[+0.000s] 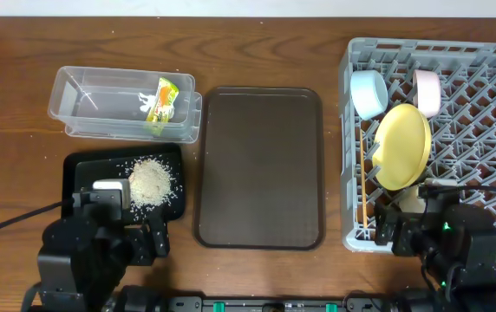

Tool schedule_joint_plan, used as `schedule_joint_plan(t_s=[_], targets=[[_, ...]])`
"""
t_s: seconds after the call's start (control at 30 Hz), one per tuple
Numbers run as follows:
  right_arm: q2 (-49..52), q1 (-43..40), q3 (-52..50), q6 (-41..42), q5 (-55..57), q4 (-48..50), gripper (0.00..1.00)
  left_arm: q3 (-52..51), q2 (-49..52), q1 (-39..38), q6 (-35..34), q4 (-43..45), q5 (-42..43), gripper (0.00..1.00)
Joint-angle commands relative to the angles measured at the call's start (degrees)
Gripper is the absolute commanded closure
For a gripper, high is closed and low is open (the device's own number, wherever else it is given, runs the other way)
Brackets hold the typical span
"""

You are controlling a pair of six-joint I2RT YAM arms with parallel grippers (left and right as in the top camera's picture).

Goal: Sort waste into correct bins and load items into the dishwasher rack

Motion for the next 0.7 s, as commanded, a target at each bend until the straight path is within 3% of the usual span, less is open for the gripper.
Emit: schedule_joint_plan(t_s=[0.0,0.67], targets=[[-0.35,-0.22,-0.35,0.81,0.17,-1.84,0.01,-0.63,-0.17,-0.04,0.57,0.04,-0.63,0.09],[-0.35,-0.22,-0.35,0.81,0.17,-4.17,0.01,-0.63,-0.17,-0.04,0.57,0.04,-0.63,0.05]])
